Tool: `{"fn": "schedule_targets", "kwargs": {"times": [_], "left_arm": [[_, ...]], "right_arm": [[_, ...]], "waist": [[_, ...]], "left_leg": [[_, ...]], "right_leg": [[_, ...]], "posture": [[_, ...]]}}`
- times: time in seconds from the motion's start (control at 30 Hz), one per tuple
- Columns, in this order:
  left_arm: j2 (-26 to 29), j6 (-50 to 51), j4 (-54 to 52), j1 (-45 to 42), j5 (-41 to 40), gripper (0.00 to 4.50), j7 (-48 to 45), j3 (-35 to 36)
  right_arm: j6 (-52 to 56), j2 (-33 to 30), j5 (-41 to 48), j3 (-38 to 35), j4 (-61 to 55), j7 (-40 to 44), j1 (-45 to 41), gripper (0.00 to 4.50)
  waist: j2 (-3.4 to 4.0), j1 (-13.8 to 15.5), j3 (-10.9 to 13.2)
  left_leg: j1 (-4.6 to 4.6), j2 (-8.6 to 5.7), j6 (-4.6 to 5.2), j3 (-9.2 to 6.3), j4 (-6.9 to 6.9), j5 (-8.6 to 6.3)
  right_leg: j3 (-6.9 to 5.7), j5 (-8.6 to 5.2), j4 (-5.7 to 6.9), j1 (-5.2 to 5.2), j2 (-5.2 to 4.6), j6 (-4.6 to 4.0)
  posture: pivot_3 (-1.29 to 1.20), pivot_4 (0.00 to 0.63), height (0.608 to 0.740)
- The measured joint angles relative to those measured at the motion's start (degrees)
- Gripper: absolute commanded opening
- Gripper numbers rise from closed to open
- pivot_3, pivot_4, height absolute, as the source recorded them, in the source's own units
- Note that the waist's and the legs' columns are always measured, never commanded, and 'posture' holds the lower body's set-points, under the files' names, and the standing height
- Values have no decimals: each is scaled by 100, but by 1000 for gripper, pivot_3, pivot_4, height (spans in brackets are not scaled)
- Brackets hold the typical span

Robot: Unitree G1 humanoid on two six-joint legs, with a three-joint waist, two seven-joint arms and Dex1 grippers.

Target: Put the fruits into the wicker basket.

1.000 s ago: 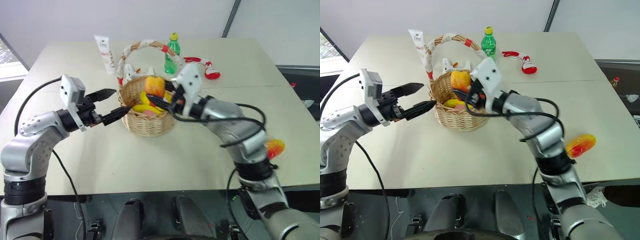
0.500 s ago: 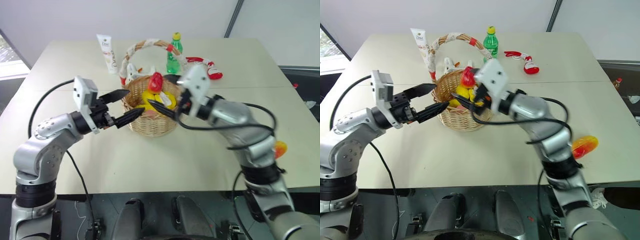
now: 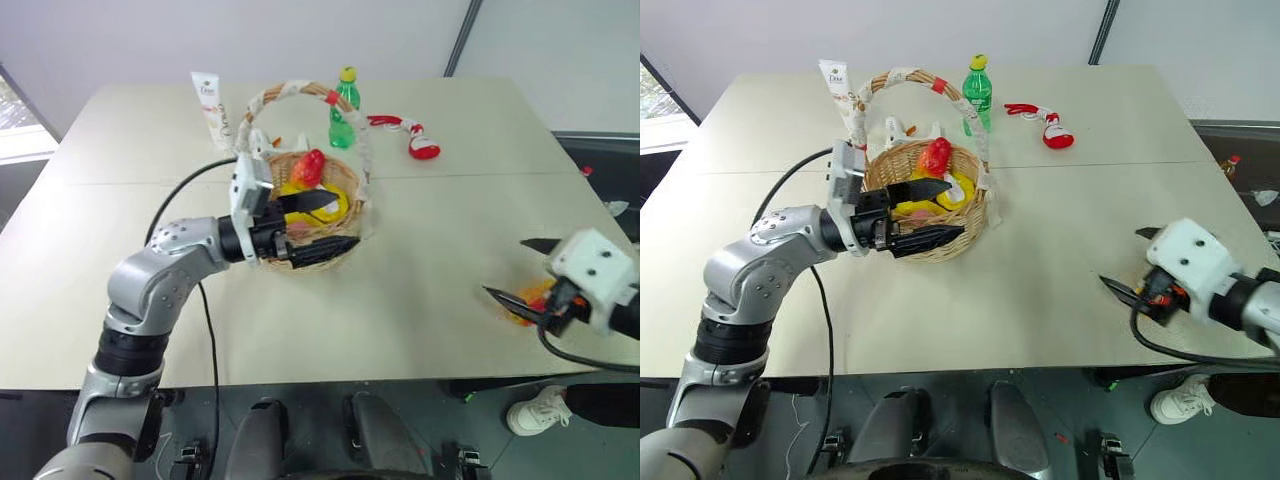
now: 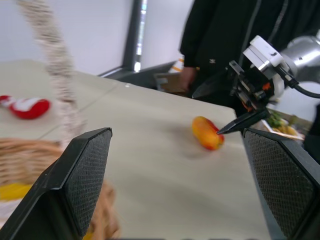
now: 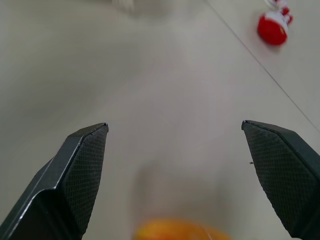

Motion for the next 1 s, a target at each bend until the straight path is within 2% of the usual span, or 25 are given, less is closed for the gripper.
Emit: {"fn": "schedule_targets", "kwargs": {"times": [0.1,0.23,0.43,0.6,0.67,0.73,0.8,0.83,1.0], "left_arm": [[-95,-49,86,-74,104,4500,-144,-147],[-219,-51,90,-93,158,4500,-171,-207],[-231,-43,-97,61,169,4500,-72,-186],[-194,-37,-285,187,169,4500,109,-131],[-190,-32,-357,251,165,4500,178,-117],[-174,-25,-387,305,164,4500,256,-96],[-144,-23,-419,333,157,4500,295,-44],[-143,-23,-430,335,148,4500,297,-12],[-45,-24,-469,349,127,4500,260,73]], "right_arm": [[-959,-402,-723,-119,417,542,668,4467],[-2469,-765,-1527,89,1418,748,792,4467],[-3863,-1186,-2139,1024,3004,652,18,4467],[-4629,-1194,-2379,1907,3946,463,-856,4467],[-4864,-1193,-2456,2205,4238,377,-1168,3955],[-5014,-1192,-2469,2416,4461,377,-1347,3173],[-5098,-1192,-2465,2468,4530,360,-1416,2138],[-5128,-1192,-2465,2484,4536,342,-1433,1843],[-4942,-1123,-2284,2496,4153,290,-1502,1843]], "waist": [[-5,24,1],[-5,33,2],[-4,33,2],[-3,34,3],[-1,39,2],[-1,52,2],[-1,54,2],[-1,52,2],[1,36,1]], "left_leg": [[0,1,0,2,2,0],[0,1,0,6,4,0],[2,0,-1,9,5,1],[3,0,-1,10,8,1],[4,0,-2,10,7,1],[4,0,-2,9,7,1],[4,0,-2,9,7,1],[4,0,-2,9,7,1],[7,0,-2,9,7,1]], "right_leg": [[3,0,-3,2,3,1],[7,-1,-4,2,0,1],[12,-1,-1,3,-2,0],[14,0,1,3,-4,0],[14,0,3,3,-5,0],[13,0,4,3,-5,0],[13,0,4,3,-7,1],[13,0,4,4,-7,0],[14,0,11,3,-6,0]], "posture": [[0,150,740],[0,150,740],[0,150,740],[0,150,740],[0,150,740],[0,150,740],[0,150,740],[0,150,740],[0,150,740]]}}
